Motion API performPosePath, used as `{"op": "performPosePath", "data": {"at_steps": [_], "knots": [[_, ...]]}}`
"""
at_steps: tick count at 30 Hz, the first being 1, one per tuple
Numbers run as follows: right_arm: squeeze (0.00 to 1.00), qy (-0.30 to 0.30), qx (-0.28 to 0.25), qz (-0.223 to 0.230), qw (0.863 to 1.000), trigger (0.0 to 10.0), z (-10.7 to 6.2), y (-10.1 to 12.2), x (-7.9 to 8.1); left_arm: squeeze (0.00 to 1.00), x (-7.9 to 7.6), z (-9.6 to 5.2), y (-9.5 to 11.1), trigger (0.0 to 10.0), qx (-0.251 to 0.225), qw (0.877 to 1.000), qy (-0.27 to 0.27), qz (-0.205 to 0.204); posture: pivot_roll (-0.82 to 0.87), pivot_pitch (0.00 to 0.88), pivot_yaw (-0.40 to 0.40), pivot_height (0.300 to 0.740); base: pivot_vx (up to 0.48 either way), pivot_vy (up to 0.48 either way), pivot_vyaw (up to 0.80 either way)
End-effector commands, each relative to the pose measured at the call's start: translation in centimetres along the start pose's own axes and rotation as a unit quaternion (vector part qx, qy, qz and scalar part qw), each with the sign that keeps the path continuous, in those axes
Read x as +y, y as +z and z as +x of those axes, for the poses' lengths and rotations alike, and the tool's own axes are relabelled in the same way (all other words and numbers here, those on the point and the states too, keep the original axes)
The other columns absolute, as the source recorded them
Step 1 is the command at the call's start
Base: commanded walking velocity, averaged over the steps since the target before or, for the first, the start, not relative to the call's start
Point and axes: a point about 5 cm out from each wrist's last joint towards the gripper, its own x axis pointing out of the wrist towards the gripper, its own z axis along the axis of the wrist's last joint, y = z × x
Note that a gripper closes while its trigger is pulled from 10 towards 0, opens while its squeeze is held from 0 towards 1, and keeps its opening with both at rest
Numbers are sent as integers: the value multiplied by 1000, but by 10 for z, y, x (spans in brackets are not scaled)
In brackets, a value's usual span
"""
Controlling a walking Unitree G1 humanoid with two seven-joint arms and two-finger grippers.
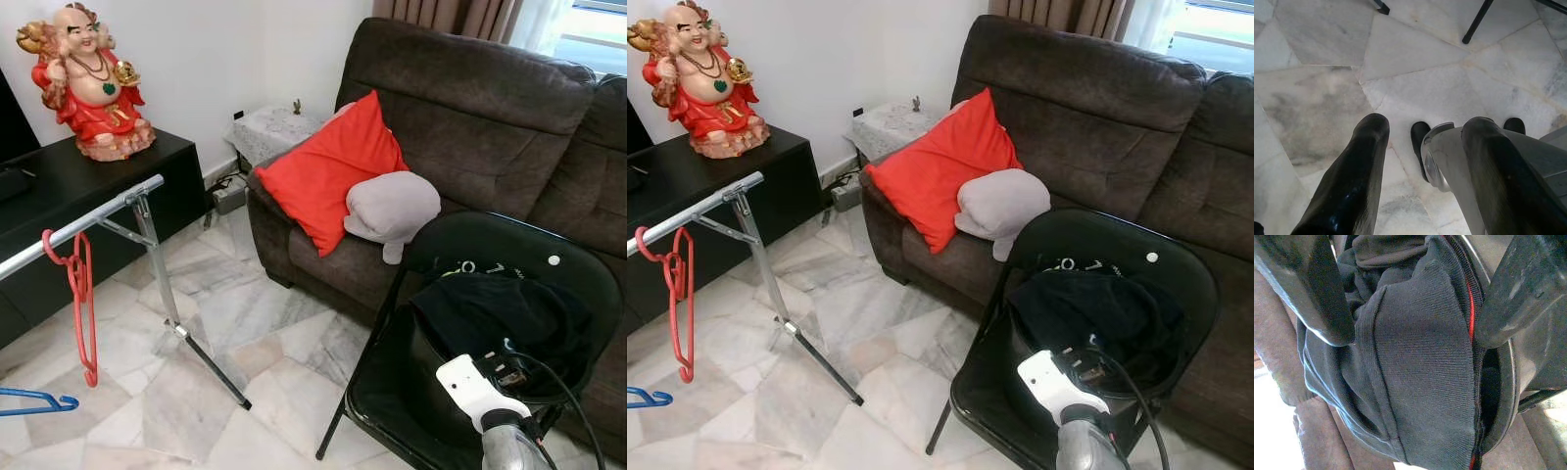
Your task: Hang hanger
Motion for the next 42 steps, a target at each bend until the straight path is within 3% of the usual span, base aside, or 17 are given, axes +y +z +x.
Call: {"op": "performPosePath", "data": {"at_steps": [1,2,14,20,26,29,34,42], "knots": [[0,1,-1,-17,1000,8863,2,-1,-1,0,0,-2,-7,10000,17,1000,1,-5,98,32,-16,740,0,0,0],[0,-9,7,-18,1000,10000,2,-4,-4,0,-1,-2,-7,10000,17,1000,0,-5,98,32,-16,740,0,0,0],[0,-59,-2,-22,998,10000,2,-2,-16,0,0,-2,-7,10000,17,1000,1,-4,98,33,-14,740,0,0,0],[0,-122,-38,-21,992,10000,-1,8,-32,0,0,-3,-8,10000,17,1000,0,-4,96,34,-14,740,0,0,0],[0,-138,-57,-11,989,10000,-3,14,-36,0,-1,-3,-10,10000,21,1000,-1,-3,96,34,-14,740,0,0,0],[0,-124,-48,-8,991,10000,-3,11,-30,0,-1,-3,-10,10000,23,1000,-1,-4,94,36,-16,740,0,0,0],[0,-43,-55,10,998,10000,-2,12,-9,0,-1,-4,-11,10000,24,1000,-1,-4,96,38,-14,740,0,0,0],[0,-18,-50,12,999,10000,0,12,-3,0,1,-4,-12,10000,24,1000,0,-4,96,39,-15,740,0,0,0]]}}
